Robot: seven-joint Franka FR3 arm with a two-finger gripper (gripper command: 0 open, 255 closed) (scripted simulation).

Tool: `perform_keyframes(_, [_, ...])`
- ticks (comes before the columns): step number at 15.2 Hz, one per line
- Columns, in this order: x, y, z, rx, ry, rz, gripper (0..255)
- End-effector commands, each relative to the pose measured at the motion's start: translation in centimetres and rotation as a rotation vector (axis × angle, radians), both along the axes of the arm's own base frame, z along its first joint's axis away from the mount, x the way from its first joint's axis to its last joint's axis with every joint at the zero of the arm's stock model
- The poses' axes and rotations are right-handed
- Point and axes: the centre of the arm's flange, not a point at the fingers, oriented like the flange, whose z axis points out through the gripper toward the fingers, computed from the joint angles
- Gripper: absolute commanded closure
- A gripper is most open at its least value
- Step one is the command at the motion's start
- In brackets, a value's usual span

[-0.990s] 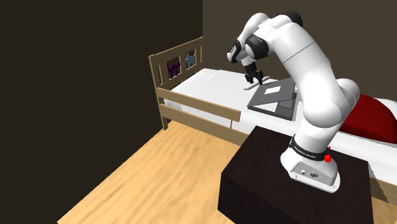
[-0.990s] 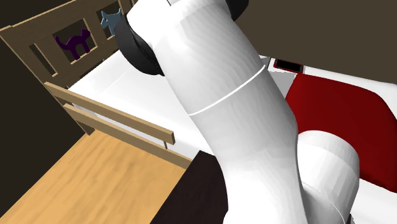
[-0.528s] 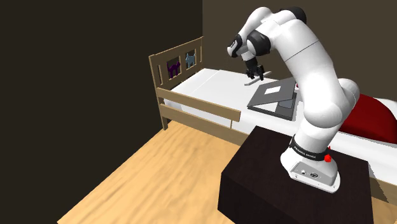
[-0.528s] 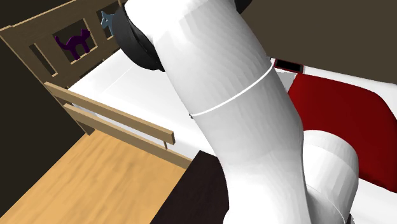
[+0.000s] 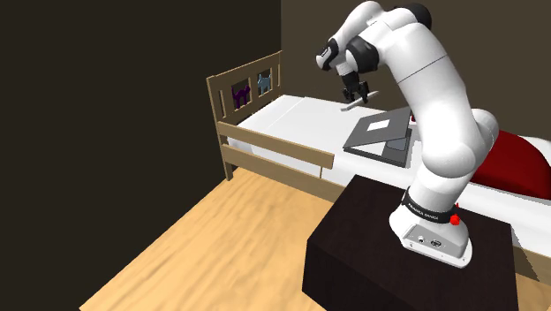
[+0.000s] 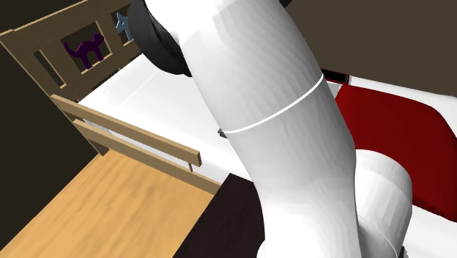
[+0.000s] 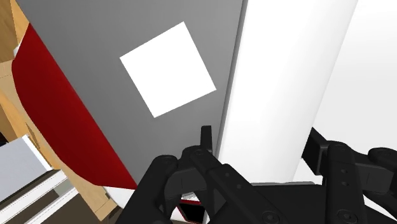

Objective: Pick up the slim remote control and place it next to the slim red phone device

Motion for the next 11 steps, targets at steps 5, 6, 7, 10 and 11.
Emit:
perform_keyframes(5, [-0.1,0.0,3.2,0.000,0.000,0.000,255])
perform_keyframes(6, [-0.1,0.0,3.8,0.000,0.000,0.000,255])
perform_keyframes(7, [-0.1,0.0,4.3,0.000,0.000,0.000,255])
perform_keyframes(10, [-1.2,-0.7,5.0,0.000,0.000,0.000,255])
perform_keyframes(11, [-2.4,-1.3,5.0,0.000,0.000,0.000,255])
